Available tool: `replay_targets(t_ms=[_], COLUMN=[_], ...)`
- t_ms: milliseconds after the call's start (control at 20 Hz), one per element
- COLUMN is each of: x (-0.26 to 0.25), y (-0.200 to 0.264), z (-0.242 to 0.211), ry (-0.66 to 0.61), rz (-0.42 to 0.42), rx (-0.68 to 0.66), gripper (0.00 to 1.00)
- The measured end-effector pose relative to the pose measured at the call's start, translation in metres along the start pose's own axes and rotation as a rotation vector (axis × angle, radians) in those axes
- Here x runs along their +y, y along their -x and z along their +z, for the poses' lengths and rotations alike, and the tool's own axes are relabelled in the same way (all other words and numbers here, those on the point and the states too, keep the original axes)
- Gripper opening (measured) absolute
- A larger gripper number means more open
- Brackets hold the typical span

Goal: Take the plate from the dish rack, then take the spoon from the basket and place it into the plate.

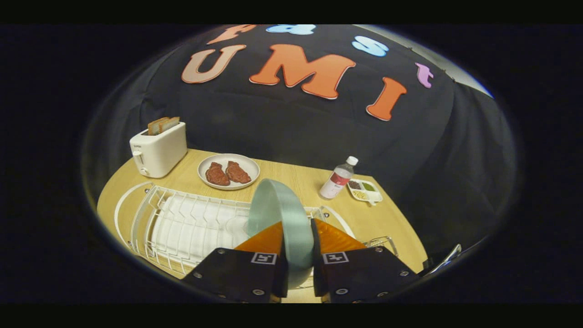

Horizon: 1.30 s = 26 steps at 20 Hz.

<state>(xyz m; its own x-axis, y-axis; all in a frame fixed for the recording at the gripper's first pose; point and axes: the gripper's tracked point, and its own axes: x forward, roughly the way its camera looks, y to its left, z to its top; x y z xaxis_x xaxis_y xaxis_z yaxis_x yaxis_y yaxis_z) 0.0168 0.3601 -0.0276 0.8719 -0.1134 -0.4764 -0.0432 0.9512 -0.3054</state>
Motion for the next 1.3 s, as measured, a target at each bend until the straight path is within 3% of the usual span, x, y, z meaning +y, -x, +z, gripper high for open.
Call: replay_targets(t_ms=[100,450,750,1150,1300], x=[-0.002,-0.014,-0.029,-0.039,-0.043], y=[0.006,0.027,0.043,0.098,0.112], z=[0.012,0.007,-0.033,-0.092,-0.120], ry=[0.026,-0.084,-0.256,-0.539,-0.625], rz=[-0.019,0.052,0.193,0.444,0.500], rx=[-0.035,-0.048,0.019,0.039,0.049], gripper=[0.22,0.22,0.22,0.22,0.22])
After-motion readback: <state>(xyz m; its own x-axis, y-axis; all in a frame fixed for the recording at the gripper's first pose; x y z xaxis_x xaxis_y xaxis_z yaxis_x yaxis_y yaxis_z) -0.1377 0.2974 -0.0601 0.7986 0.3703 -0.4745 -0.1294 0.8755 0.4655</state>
